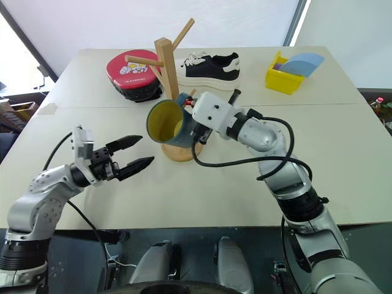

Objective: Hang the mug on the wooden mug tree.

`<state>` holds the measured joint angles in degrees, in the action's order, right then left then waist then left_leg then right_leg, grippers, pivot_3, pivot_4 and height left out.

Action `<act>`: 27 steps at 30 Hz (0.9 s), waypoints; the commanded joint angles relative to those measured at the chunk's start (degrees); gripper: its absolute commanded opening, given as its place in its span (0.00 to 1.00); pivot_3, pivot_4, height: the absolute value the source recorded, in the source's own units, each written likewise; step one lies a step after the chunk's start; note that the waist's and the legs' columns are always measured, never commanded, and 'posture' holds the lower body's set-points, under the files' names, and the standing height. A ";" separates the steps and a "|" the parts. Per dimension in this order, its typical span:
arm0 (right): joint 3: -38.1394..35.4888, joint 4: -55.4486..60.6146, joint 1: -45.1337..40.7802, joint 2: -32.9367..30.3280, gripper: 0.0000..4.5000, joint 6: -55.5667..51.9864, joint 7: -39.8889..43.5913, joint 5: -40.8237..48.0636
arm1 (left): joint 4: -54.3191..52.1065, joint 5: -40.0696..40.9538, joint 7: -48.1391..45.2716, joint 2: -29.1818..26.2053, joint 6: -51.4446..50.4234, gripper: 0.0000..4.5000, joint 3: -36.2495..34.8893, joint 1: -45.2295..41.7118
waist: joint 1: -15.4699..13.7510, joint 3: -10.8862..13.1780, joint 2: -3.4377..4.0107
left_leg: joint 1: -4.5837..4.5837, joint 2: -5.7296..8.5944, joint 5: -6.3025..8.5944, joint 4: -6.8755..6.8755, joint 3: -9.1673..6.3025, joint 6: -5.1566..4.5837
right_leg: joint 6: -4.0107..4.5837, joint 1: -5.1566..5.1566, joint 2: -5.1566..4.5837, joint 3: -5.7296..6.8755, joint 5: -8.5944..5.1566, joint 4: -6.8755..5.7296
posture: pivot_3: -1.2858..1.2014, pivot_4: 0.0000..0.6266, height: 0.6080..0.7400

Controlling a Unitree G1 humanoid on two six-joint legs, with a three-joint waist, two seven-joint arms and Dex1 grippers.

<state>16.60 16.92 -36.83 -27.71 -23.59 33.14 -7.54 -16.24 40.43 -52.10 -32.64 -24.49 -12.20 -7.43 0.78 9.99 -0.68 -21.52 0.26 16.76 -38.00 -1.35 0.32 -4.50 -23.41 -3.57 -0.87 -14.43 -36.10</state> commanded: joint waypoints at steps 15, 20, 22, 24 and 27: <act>-4.88 4.30 0.69 -1.35 0.77 1.11 0.99 -0.80 | -2.32 1.76 3.13 -0.60 0.94 1.00 -2.22 -1.72 | -0.17 0.01 0.01 | -0.02 0.01 0.00 0.04 0.00 0.01 | 0.01 -0.02 -0.01 0.00 0.00 0.02 | 0.52 0.24 0.96; -13.53 9.30 9.68 -5.35 0.77 4.70 5.37 6.78 | -1.55 1.88 3.31 -0.48 1.27 1.00 -2.40 -2.00 | -0.31 0.00 -0.01 | -0.07 0.03 0.01 0.05 -0.01 0.01 | 0.00 0.01 -0.04 0.02 0.00 0.11 | 0.52 0.24 0.96; -17.76 10.37 14.10 -6.23 0.77 5.04 6.92 10.88 | -1.32 1.87 3.58 -0.40 1.46 1.00 -2.71 -1.96 | -0.18 0.01 -0.03 | -0.07 0.04 0.02 0.07 0.00 0.00 | -0.01 0.04 -0.06 0.01 0.01 0.15 | 0.52 0.24 0.96; -21.31 9.59 17.90 -6.37 0.77 5.90 7.25 13.63 | -0.79 1.61 4.40 -0.15 1.69 1.00 -3.21 -1.74 | -0.13 0.02 -0.02 | -0.07 0.03 0.02 0.07 0.00 -0.01 | -0.01 0.05 -0.06 0.01 0.01 0.16 | 0.52 0.24 0.96; -25.14 6.73 21.96 -4.45 0.77 6.97 5.85 16.86 | 0.59 0.07 6.79 0.43 2.25 1.00 -3.94 -1.05 | 0.09 0.02 -0.02 | -0.02 0.01 0.02 0.08 0.02 -0.01 | 0.00 0.04 -0.04 0.00 0.01 0.14 | 0.52 0.24 0.96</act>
<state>-5.50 24.12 -15.34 -33.24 -17.98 40.03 6.76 -15.68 41.39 -46.84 -32.39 -23.72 -14.14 -8.78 0.87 10.01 -0.70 -21.51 0.25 16.78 -37.91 -1.34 0.31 -4.50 -23.37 -3.58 -0.87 -14.43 -35.99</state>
